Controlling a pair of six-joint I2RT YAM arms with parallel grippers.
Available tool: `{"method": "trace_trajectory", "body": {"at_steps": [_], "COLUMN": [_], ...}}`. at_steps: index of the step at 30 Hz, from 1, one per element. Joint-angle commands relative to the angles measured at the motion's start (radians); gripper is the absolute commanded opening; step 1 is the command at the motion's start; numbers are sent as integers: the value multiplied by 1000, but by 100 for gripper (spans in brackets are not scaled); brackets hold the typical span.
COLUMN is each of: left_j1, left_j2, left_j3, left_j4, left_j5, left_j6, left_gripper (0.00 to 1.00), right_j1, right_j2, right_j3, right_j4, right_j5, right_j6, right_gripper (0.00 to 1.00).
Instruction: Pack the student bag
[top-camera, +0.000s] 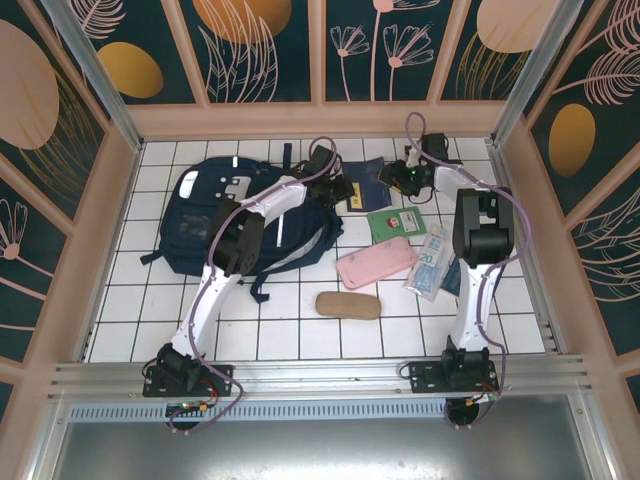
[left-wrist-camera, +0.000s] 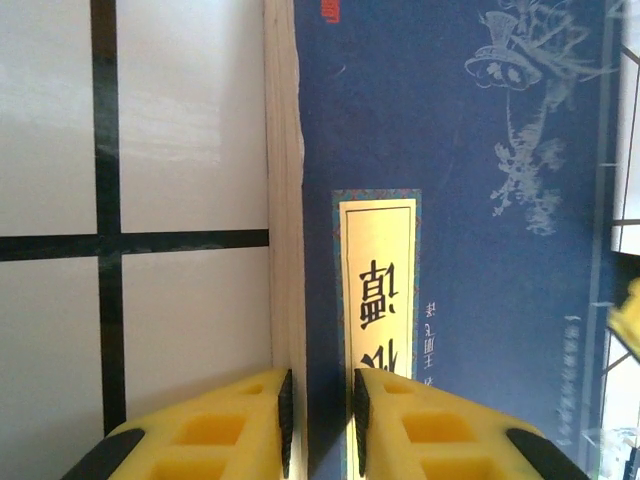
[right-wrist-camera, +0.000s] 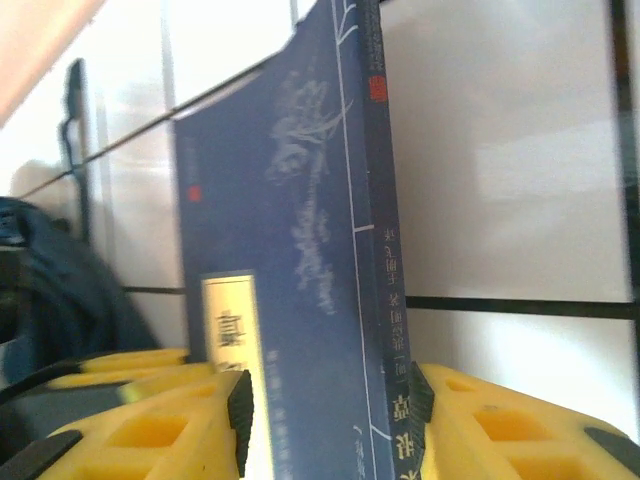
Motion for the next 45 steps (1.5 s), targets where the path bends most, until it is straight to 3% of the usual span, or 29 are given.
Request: {"method": "trace_trajectory", "body": {"at_steps": [1, 8, 13, 15, 18, 20, 28, 33, 41, 45], "left_j1": [-19, -19, -19, -18, -18, -19, -18, -18, -19, -18], "left_j2": [35, 27, 16, 12, 4, -6, -130, -262, -469, -533], "left_j3": [-36, -55, -64, -64, -60, -52, -3, -30, -260, -384], "left_j4": [-17, -7, -7, -10, -17, -29, -112, -213, -335, -352], "left_j5": [30, 36, 34, 32, 28, 20, -29, -132, -371, -455], "left_j6": [36, 35, 42, 48, 58, 67, 137, 240, 385, 411], "left_gripper": [25, 25, 25, 25, 26, 26, 38, 45, 47, 53], "right_j1": [56, 56, 53, 42, 26, 19, 4, 3, 11, 31], "right_j2": [-69, 22, 2, -19, -37, -55, -167, -265, -411, -475], "right_j3": [-16, 55, 37, 31, 35, 26, -76, -159, -339, -414], "right_j4": [-28, -192, -167, -151, -148, -138, -55, 5, 103, 125], "right_j5": [-205, -75, -28, -29, -34, -40, -65, -65, -55, -44], "right_j6": [6, -51, -44, -33, -28, -24, 40, 90, 164, 184], "right_gripper": [47, 48, 42, 31, 6, 0, 0, 0, 0, 0]}}
